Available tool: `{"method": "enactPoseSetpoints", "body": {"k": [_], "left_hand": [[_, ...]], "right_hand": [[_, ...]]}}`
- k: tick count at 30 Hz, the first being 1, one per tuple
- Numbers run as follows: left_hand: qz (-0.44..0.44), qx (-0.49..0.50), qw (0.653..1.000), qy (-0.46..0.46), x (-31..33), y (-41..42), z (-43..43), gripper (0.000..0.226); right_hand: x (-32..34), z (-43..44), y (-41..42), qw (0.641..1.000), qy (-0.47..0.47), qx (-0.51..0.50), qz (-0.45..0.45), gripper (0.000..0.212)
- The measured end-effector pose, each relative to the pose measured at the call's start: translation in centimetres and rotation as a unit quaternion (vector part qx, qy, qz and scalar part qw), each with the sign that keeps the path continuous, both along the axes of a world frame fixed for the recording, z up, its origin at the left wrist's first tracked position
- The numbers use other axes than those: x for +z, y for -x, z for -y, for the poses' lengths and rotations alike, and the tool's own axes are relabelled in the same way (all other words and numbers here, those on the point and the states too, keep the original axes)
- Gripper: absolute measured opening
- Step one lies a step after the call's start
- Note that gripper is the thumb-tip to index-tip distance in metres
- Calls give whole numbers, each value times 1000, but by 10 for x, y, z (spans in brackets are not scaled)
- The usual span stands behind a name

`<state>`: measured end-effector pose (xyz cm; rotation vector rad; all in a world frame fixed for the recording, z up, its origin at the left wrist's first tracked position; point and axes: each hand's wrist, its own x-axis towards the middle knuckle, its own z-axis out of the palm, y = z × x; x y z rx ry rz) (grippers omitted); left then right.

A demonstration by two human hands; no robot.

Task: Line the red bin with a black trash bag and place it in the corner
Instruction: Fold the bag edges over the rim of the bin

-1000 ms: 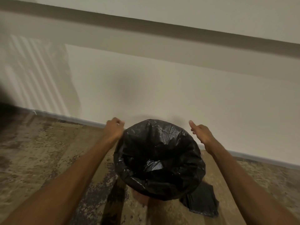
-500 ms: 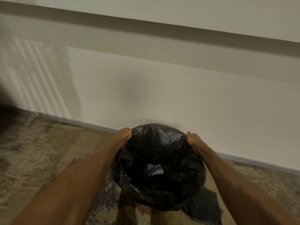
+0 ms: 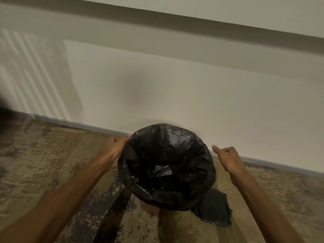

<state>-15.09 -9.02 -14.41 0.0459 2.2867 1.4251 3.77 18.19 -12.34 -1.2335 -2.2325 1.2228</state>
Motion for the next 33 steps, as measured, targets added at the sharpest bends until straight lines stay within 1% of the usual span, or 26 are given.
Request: {"method": "enactPoseSetpoints", "body": {"k": [2,4,5,8,9,11,12,14,15,17,18,19,23,24,27,30,33], "left_hand": [[39,19,999,-24,-4,-36,18,55],[118,27,992,-42,-5,-67,28,68],[162,26,985,-50,-4,-79,30,71],[289,39,948,-125,0,-100,25,50],[316,48,935,-151,0,-101,22,46],[333,60,921,-194,-4,-101,16,41],[332,70,918,-207,-5,-100,15,38],[341,97,907,-229,-9,-96,16,28],[359,107,895,-243,-11,-93,19,23],[416,109,858,-282,-13,-91,28,14],[436,102,842,-302,-13,-91,33,10],[444,95,833,-316,-13,-92,36,7],[453,85,808,-367,-16,-98,40,7],[455,88,805,-371,-17,-99,40,7],[453,110,811,-354,-18,-100,41,10],[423,113,824,-359,-13,-98,42,14],[388,127,833,-374,-9,-99,46,27]], "right_hand": [[1,27,-31,995,99,17,-12,37],[-3,50,-52,977,207,35,-25,36],[-6,57,-59,968,247,37,-31,38],[-12,67,-64,930,364,8,-43,31],[-14,67,-64,912,408,-9,-45,27],[-18,66,-62,881,469,-45,-51,16],[-20,65,-62,874,480,-60,-55,13],[-25,63,-62,857,502,-80,-78,18],[-27,63,-62,844,519,-89,-98,22],[-31,67,-62,823,544,-94,-135,30],[-33,71,-62,813,554,-91,-156,31],[-36,74,-62,802,562,-88,-181,31],[-43,83,-61,759,591,-79,-260,30],[-43,84,-61,756,592,-81,-267,31],[-42,88,-63,766,580,-96,-262,30],[-35,92,-68,797,547,-107,-230,33],[-31,90,-72,815,520,-113,-230,39]]}}
